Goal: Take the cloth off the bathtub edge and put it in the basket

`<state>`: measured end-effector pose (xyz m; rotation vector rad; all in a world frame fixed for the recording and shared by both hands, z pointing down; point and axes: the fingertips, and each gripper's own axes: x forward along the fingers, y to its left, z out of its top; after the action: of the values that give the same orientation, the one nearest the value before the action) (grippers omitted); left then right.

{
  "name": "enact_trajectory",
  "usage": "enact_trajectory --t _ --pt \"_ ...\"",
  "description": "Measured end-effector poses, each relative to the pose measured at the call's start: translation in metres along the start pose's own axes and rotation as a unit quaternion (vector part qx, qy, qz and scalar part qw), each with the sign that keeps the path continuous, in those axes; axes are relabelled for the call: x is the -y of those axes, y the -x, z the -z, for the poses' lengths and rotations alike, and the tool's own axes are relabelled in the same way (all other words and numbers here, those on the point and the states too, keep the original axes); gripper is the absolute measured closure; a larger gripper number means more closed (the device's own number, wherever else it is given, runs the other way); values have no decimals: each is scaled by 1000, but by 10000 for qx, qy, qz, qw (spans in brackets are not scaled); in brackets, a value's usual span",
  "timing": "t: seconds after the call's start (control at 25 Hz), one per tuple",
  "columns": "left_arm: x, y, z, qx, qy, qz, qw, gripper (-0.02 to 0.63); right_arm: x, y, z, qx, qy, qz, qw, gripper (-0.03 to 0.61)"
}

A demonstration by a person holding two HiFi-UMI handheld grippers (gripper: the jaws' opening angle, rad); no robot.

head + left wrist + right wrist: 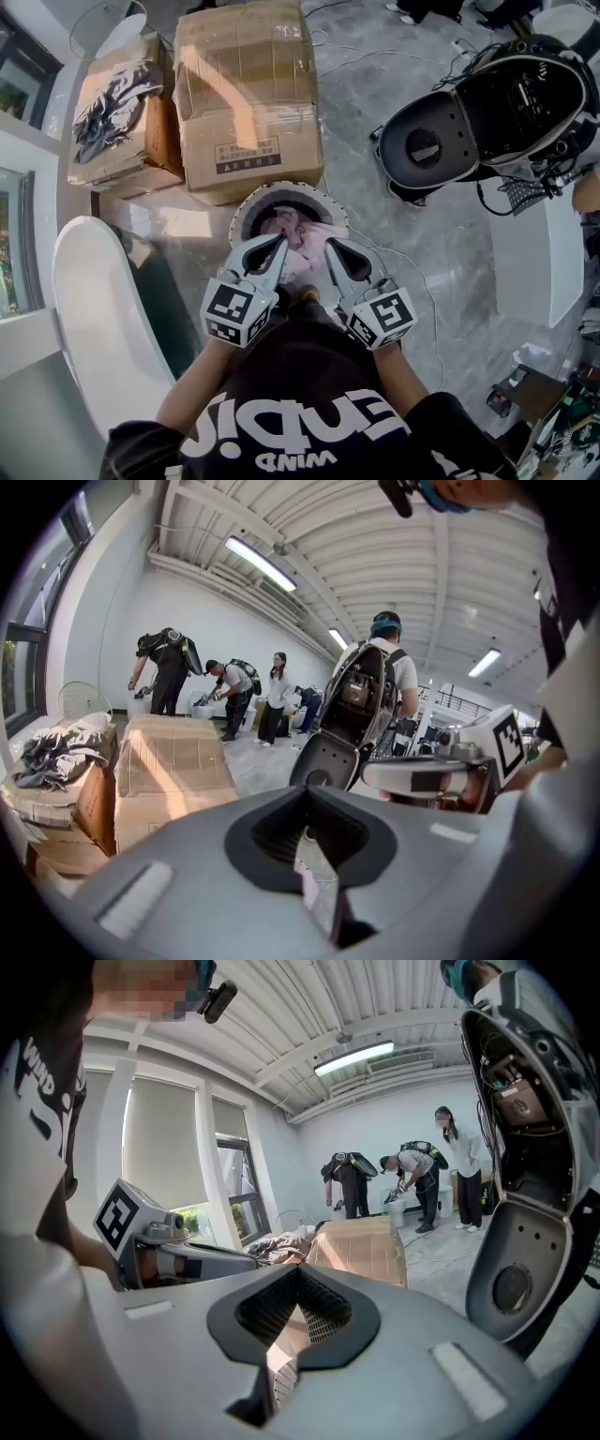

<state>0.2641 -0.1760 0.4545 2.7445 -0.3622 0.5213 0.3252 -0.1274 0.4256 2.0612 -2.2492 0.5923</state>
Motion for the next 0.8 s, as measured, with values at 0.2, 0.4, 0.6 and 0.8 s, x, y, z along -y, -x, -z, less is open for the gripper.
enact_trajectory --t 0.2,0.4,0.6,0.8 --pt "1 14 -32 314 -85 82 9994 617 1 7 -23 68 108 31 9999 572" --pt "5 22 -30 451 -272 73 9986 617 2 18 -22 266 256 49 9993 572" --pt "10 27 -33 510 -294 77 9982 617 1 28 -32 477 310 49 9984 572" --pt "18 27 -36 545 -337 135 9979 617 -2 36 -43 592 405 -2 9974 572"
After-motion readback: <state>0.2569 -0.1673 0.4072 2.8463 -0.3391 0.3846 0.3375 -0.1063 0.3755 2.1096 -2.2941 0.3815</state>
